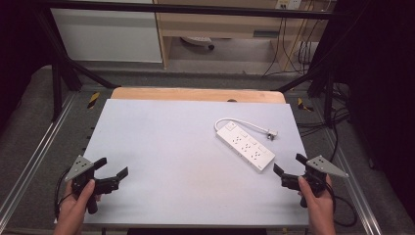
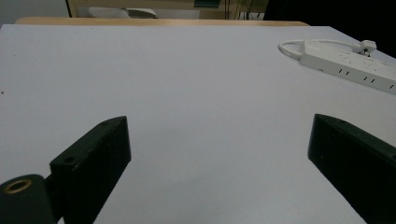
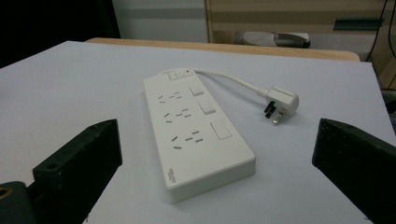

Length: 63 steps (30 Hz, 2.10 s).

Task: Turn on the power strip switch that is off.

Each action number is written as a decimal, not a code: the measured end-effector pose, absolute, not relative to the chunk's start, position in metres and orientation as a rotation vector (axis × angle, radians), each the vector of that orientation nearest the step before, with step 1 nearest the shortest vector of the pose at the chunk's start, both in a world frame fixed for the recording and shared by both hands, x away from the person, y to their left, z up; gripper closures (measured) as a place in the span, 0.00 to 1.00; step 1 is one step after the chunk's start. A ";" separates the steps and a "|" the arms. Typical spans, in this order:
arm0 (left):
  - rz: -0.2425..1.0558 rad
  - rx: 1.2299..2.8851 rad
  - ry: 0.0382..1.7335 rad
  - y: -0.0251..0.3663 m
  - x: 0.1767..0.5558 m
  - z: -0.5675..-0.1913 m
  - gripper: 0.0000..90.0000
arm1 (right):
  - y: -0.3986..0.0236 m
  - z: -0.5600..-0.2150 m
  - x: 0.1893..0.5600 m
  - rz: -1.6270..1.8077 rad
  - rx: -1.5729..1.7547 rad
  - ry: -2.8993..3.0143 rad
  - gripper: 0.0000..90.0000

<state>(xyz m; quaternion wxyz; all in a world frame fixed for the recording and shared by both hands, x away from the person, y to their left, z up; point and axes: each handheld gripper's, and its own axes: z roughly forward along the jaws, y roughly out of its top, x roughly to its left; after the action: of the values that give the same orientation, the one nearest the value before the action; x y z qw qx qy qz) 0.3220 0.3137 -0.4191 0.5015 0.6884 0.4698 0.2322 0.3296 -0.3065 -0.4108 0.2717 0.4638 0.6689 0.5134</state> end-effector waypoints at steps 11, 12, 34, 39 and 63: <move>0.566 1.673 1.137 0.314 0.322 -0.420 0.07 | -0.301 -0.396 0.337 1.389 1.205 1.770 0.03; 0.566 1.675 1.136 0.314 0.322 -0.420 0.07 | -0.300 -0.395 0.338 1.385 1.204 1.770 0.03; 0.567 1.676 1.136 0.313 0.322 -0.420 0.07 | -0.300 -0.383 0.373 1.399 1.239 1.773 0.02; 0.565 1.677 1.133 0.313 0.322 -0.420 0.07 | -0.297 -0.383 0.383 1.423 1.256 1.766 0.06; 0.564 1.670 1.130 0.313 0.322 -0.419 0.07 | -0.275 -0.387 0.406 1.388 1.227 1.785 0.47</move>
<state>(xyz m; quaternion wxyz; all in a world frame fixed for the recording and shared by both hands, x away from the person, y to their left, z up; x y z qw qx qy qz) 0.3220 0.3133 -0.4194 0.5002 0.6907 0.4673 0.2331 0.4063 -0.2748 -0.3866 0.2804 0.4578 0.6660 0.5179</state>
